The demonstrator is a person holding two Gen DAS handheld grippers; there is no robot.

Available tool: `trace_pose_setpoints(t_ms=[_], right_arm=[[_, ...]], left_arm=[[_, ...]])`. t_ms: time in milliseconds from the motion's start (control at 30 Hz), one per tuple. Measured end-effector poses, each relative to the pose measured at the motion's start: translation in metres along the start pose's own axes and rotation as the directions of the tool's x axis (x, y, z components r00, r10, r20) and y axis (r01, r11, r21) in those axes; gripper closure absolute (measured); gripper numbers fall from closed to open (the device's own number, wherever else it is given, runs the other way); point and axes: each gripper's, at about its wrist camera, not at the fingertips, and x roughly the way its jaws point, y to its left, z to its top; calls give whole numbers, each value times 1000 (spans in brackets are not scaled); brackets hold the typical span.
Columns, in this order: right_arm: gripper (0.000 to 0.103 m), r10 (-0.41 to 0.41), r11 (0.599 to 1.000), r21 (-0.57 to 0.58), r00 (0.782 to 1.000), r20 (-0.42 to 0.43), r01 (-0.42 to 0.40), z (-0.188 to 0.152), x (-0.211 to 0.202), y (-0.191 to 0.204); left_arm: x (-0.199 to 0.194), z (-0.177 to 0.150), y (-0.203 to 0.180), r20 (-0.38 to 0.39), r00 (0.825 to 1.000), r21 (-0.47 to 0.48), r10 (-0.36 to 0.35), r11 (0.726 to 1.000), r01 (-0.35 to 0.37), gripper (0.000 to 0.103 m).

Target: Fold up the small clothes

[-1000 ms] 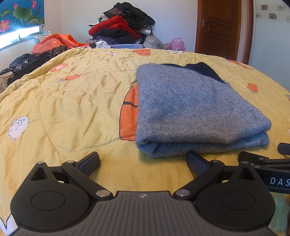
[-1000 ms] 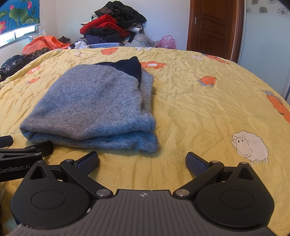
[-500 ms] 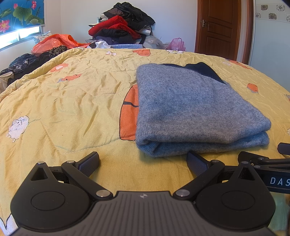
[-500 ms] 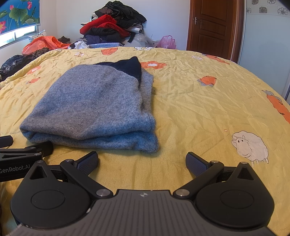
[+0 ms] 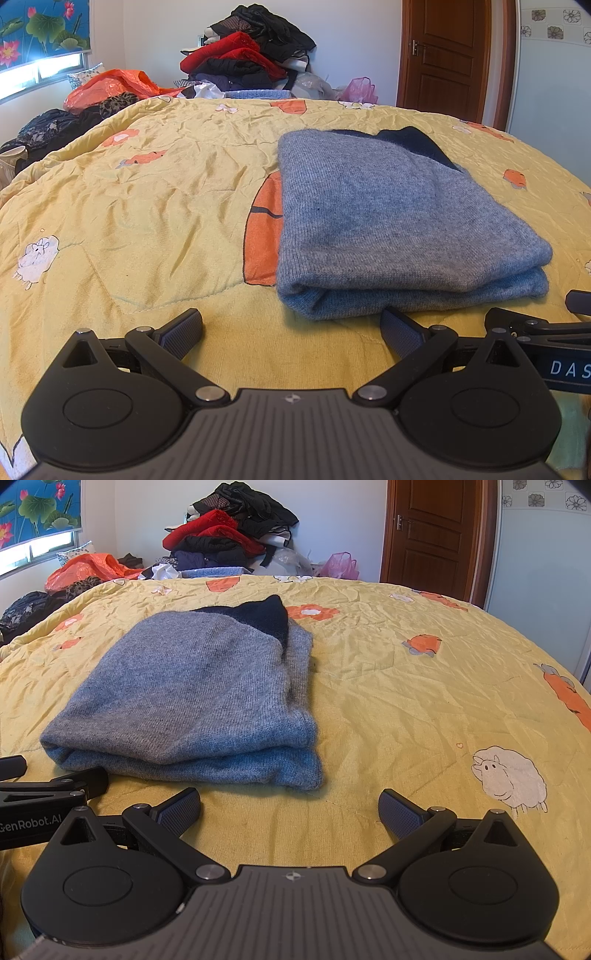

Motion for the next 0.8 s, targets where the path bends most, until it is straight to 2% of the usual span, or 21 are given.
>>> trace_pose_setpoints(t_ms=[367,500,633,800], right_arm=[[0,0,1000,0,1000,0,0,0,0,0],[0,1,1000,-6,1000,-3,-1,0,-1,0],[0,36,999,-12,999,-27,-36,3,-11,0],[0,79,997,11,997,-10,-79,9,-33,-3]], left_arm=[[0,0,0,-3,1000,2,-2,1000,2,0],[-3,2,2,-27,1000,12,-15,1000,16,0],[-16,4,4,-44,998,4,-37,999,37,0],[-39,9,7,-12,999,-11,-51,999,51,0]])
